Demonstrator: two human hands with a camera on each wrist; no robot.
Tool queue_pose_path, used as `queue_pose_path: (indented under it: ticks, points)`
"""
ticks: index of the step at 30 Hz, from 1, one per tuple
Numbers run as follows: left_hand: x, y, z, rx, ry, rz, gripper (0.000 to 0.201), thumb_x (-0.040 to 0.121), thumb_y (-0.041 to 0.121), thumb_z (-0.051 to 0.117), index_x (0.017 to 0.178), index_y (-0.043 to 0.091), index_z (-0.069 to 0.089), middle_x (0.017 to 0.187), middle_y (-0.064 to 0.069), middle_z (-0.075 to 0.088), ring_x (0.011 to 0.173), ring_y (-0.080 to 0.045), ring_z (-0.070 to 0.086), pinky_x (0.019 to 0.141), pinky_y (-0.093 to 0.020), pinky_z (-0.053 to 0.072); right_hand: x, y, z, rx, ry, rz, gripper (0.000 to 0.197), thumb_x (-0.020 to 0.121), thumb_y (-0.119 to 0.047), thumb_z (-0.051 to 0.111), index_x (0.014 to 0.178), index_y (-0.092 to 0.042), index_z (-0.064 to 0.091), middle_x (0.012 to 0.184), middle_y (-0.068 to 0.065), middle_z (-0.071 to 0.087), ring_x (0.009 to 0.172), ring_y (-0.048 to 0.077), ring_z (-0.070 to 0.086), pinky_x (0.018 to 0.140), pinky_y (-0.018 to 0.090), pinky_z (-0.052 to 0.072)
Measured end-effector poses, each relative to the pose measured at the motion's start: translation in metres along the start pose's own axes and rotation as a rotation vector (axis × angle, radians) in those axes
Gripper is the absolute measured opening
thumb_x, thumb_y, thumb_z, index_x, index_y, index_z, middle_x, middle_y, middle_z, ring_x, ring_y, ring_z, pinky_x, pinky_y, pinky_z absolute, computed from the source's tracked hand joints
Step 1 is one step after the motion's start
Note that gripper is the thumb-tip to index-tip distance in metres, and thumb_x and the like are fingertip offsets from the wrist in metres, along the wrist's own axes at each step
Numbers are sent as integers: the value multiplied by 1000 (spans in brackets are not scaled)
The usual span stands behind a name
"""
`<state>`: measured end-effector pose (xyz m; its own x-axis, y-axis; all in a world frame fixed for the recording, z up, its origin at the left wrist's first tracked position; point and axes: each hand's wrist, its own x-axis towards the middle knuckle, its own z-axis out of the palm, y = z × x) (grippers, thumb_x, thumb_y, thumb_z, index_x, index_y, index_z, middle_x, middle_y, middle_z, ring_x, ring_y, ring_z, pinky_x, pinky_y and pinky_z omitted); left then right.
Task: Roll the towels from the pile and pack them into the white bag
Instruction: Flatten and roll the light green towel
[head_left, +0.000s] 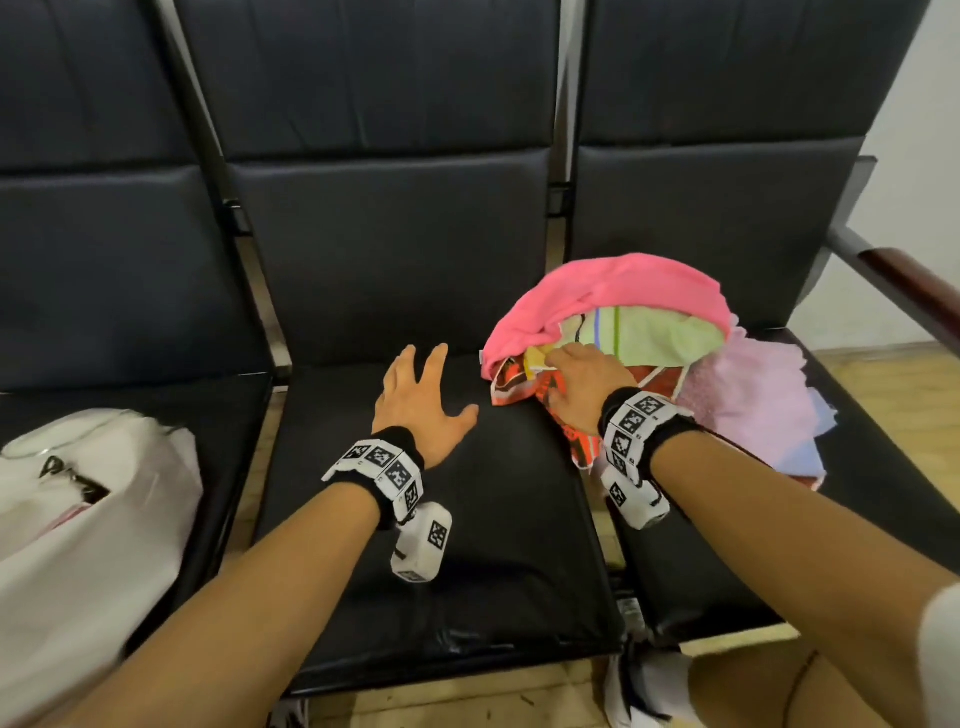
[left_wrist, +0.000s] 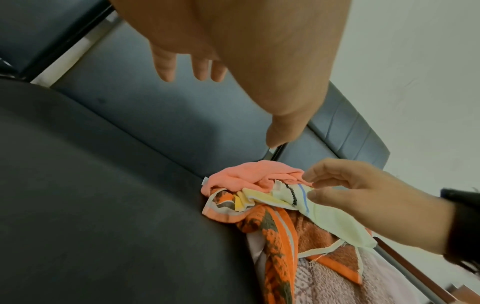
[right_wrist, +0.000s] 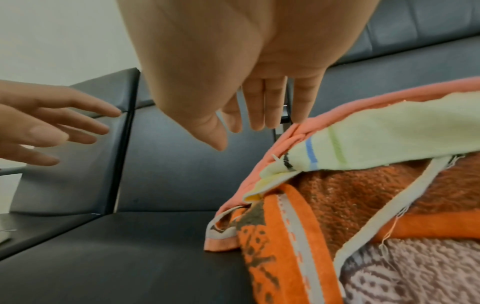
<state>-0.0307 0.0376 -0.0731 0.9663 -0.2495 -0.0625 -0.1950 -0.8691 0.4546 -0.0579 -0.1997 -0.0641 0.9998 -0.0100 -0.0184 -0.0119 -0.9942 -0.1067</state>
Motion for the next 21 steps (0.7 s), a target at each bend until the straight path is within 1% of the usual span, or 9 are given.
queue_pose_path:
  ticks: [4, 7, 8, 9, 11, 12, 15, 18, 21]
  points:
    - [14, 0, 13, -52, -2, -40, 89, 87, 49, 66, 156, 35, 11, 165, -5, 0, 151, -29, 2, 116, -53, 31, 30, 22, 10, -81, -32, 61, 49, 90, -31, 56, 137, -22, 52, 150, 10, 39, 135, 32, 35, 106, 45, 36]
    - [23, -3, 21, -61, -26, -67, 88, 88, 46, 66, 156, 35, 11, 165, -5, 1, 151, -29, 3, 115, -53, 32, 45, 37, 23, -209, -131, 145, 41, 90, -34, 53, 130, -28, 60, 161, 12, 17, 148, 32, 12, 114, 49, 21]
    - [25, -4, 23, -59, -36, -70, 88, 88, 45, 66, 156, 35, 11, 164, -5, 1, 151, -29, 4, 115, -54, 32, 47, 40, 27, -211, -154, 177, 41, 89, -33, 51, 129, -28, 60, 159, 11, 22, 147, 31, 14, 114, 49, 21]
    - [27, -6, 24, -58, -46, -73, 88, 88, 45, 67, 156, 35, 11, 164, -6, 2, 151, -29, 4, 115, -54, 33, 47, 43, 29, -195, -151, 189, 42, 89, -30, 50, 129, -26, 60, 152, 9, 34, 143, 29, 23, 111, 48, 25]
    - [29, -8, 27, -65, -60, -68, 88, 88, 44, 67, 156, 34, 11, 164, -7, 7, 150, -30, 7, 114, -53, 33, 47, 45, 28, -143, -72, 156, 41, 89, -24, 50, 128, -22, 61, 133, 5, 55, 126, 27, 46, 102, 42, 39]
    - [29, -9, 27, -69, -63, -62, 89, 88, 44, 67, 156, 33, 10, 163, -8, 9, 150, -30, 9, 114, -53, 33, 46, 44, 27, -111, -18, 127, 39, 89, -21, 51, 126, -19, 63, 126, 5, 60, 118, 28, 53, 97, 40, 43]
    - [26, -9, 24, -98, -60, -35, 92, 86, 44, 69, 156, 33, 10, 161, -8, 16, 149, -29, 13, 115, -51, 33, 41, 27, 18, 43, 74, 62, 31, 88, -16, 59, 117, -14, 67, 118, 9, 66, 108, 33, 60, 91, 39, 46]
    - [17, -2, 14, -153, -60, 31, 99, 82, 44, 75, 156, 34, 10, 161, -5, 18, 148, -26, 14, 116, -46, 32, 30, -6, 1, 196, 136, -31, 17, 88, -13, 59, 104, -14, 66, 109, 7, 66, 102, 29, 60, 86, 36, 43]
    - [6, 3, -3, -233, -36, 100, 103, 79, 46, 78, 156, 35, 11, 161, -2, 18, 148, -22, 15, 116, -41, 28, 16, -51, -21, 294, 162, -210, 12, 86, -9, 60, 95, -16, 61, 98, 3, 63, 88, 24, 59, 77, 37, 47]
